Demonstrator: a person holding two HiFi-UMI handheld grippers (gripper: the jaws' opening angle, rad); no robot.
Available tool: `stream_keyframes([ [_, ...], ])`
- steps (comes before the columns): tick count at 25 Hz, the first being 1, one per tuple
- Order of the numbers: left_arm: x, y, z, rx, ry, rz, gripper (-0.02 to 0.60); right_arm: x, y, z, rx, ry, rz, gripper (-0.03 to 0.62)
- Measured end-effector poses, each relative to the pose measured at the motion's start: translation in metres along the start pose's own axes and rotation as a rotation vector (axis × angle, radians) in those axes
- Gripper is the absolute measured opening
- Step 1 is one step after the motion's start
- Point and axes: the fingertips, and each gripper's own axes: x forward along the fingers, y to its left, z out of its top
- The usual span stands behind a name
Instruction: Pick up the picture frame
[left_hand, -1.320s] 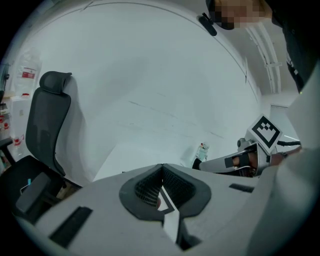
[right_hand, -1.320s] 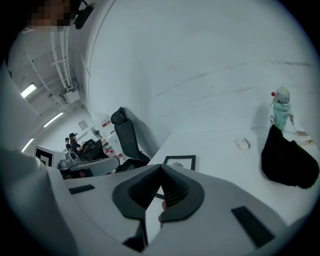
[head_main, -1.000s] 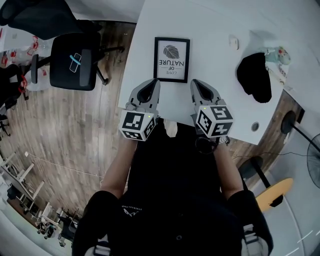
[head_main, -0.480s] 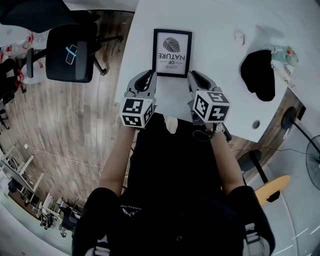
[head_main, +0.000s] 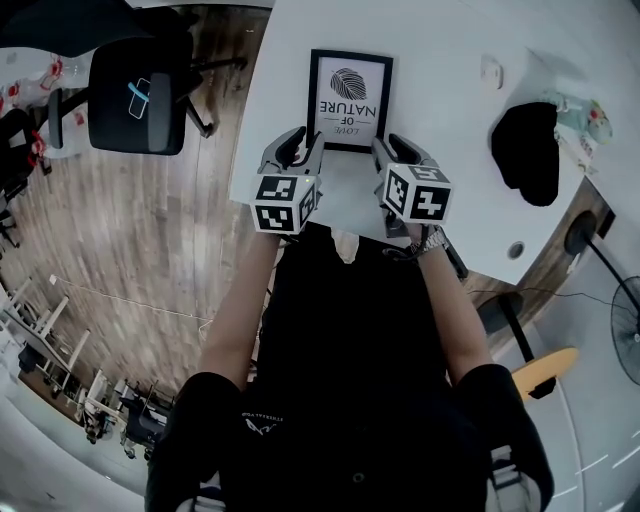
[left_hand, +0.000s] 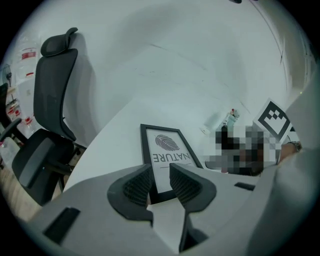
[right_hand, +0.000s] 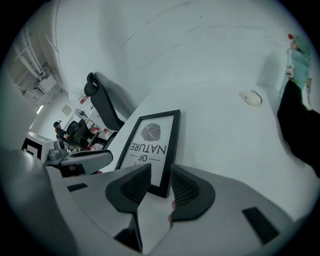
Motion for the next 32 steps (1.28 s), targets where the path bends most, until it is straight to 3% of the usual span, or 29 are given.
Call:
stream_keyframes([
  [5, 0.015, 0.012, -0.011, -0.022, 0.069, 0.043, 0.097, 0.015, -0.006, -0.002, 0.028, 0.034, -0.005, 0.123],
  [13, 0.028, 0.019, -0.022, -0.034, 0.128, 0.046, 0.097, 0.026, -0.014, -0.009, 0.050, 0.073, -0.021, 0.114],
  [24, 0.030, 0.020, -0.024, -0.025, 0.159, 0.092, 0.097, 0.029, -0.010, -0.012, 0.032, 0.102, -0.068, 0.084],
  [32, 0.028, 0.022, -0.025, -0.079, 0.165, 0.079, 0.077, 0.027, -0.011, -0.014, 0.047, 0.084, -0.098, 0.071],
])
